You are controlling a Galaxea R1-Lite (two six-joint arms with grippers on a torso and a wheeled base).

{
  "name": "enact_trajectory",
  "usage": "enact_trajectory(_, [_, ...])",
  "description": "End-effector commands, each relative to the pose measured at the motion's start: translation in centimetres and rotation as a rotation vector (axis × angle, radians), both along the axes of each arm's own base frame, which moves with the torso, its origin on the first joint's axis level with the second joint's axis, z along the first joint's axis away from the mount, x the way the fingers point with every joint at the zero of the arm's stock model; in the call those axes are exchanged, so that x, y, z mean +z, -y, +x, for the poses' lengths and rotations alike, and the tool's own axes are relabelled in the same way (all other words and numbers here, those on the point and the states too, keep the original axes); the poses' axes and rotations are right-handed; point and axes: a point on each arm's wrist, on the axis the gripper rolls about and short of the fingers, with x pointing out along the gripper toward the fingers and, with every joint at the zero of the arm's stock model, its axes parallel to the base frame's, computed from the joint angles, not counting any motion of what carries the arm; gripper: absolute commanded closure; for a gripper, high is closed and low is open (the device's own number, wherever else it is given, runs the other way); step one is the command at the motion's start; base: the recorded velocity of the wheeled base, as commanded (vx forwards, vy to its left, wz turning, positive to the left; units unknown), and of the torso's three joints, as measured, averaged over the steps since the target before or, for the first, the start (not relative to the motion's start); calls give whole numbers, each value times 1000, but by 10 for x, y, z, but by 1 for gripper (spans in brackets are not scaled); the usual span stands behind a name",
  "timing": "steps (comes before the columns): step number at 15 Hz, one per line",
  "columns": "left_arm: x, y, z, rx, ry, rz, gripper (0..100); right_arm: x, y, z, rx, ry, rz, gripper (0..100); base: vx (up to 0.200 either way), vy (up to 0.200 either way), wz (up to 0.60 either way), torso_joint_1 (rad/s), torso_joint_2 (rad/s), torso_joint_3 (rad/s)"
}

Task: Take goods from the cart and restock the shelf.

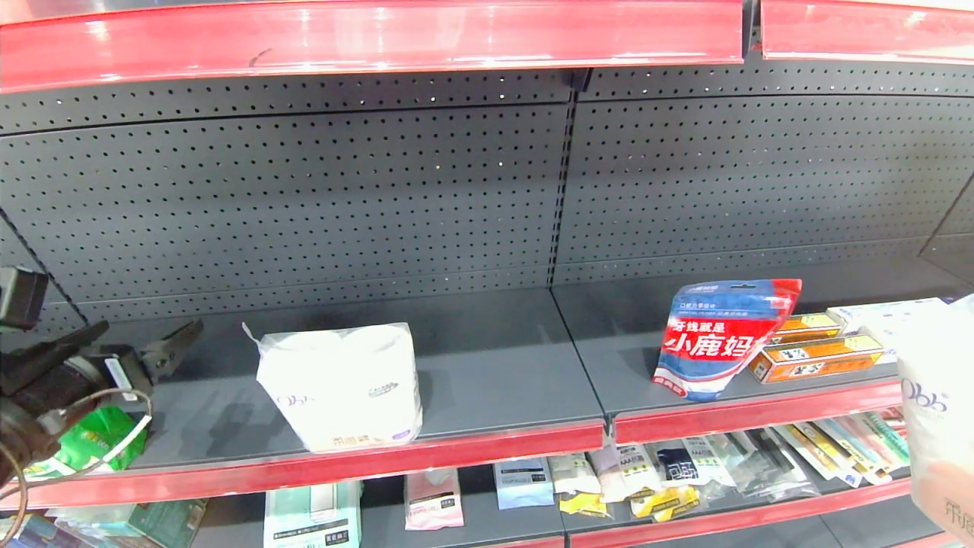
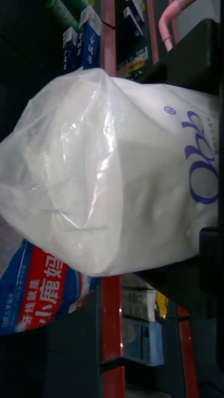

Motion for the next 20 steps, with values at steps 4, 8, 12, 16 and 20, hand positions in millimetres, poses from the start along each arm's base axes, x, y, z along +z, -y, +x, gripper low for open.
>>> enact_trajectory(4, [4, 19, -105, -97, -28, 5, 0, 11, 1, 15, 56, -26, 10, 100, 0, 0, 0, 0, 0, 0])
enact_trajectory(8, [-3, 30, -177, -139, -87, -5, 0, 11, 1, 17, 88, -33, 15, 100, 0, 0, 0, 0, 0, 0])
enact_trajectory(12, [-7, 29, -214, -306, -59, 7, 0, 19, 0, 24, 152, -30, 25, 100, 0, 0, 0, 0, 0, 0])
enact_trajectory(16, [-15, 24, -216, -198, -117, 102, 0, 26, -4, 32, 249, -29, 32, 100, 0, 0, 0, 0, 0, 0])
enact_trajectory(20, [-46, 19, -218, 0, -103, 211, 0, 36, -6, 34, 278, -4, 21, 100, 0, 0, 0, 0, 0, 0])
